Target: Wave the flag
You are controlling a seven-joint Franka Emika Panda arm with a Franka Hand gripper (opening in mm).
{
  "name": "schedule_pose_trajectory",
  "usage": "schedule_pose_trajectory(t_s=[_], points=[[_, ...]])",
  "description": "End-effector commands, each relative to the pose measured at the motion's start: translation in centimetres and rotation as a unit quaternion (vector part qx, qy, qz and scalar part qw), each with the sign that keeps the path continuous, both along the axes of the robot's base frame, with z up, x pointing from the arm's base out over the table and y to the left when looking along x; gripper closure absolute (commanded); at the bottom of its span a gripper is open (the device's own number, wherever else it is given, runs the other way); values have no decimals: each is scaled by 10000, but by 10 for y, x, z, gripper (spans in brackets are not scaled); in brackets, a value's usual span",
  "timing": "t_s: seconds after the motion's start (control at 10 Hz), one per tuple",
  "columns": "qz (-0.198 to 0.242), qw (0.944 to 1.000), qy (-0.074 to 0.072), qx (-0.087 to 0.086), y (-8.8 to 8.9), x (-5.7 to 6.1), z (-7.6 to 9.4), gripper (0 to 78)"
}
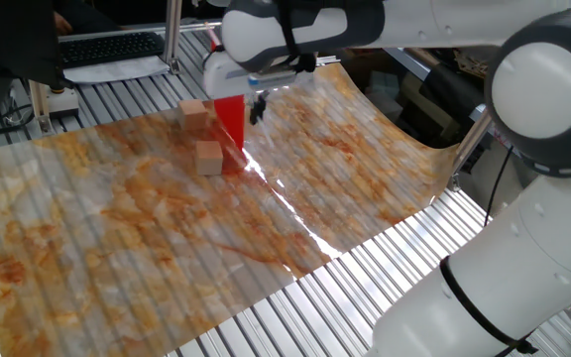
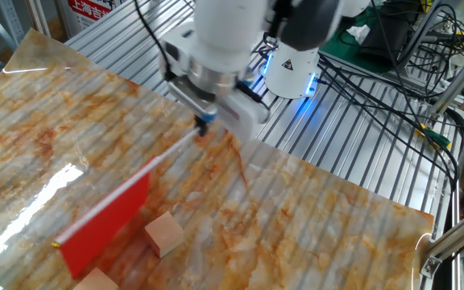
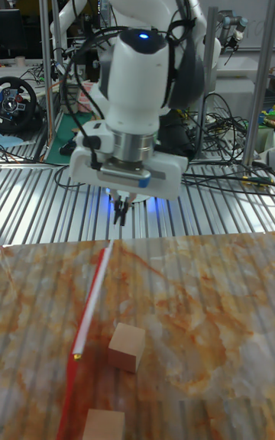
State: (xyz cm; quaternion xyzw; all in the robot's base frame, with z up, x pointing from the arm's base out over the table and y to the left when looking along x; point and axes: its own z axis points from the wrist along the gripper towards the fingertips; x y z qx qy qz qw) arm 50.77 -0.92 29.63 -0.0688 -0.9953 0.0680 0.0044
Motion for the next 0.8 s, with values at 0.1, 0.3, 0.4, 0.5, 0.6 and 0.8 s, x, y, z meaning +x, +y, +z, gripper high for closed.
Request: schedule_pose_trajectory(t_s=[0.1, 0.3, 0.4, 0.5, 0.6, 0.8], points=[[-142, 9986, 260, 429, 99, -57, -22, 764], [-165, 9987, 262, 404, 100, -74, -28, 764], [-176, 9987, 319, 349, 98, -69, -25, 764], [-121, 9990, 338, 277, 90, -59, -21, 764], [-65, 9990, 329, 281, 76, -47, -22, 764], [116, 9991, 301, 269, 41, -18, -27, 764]])
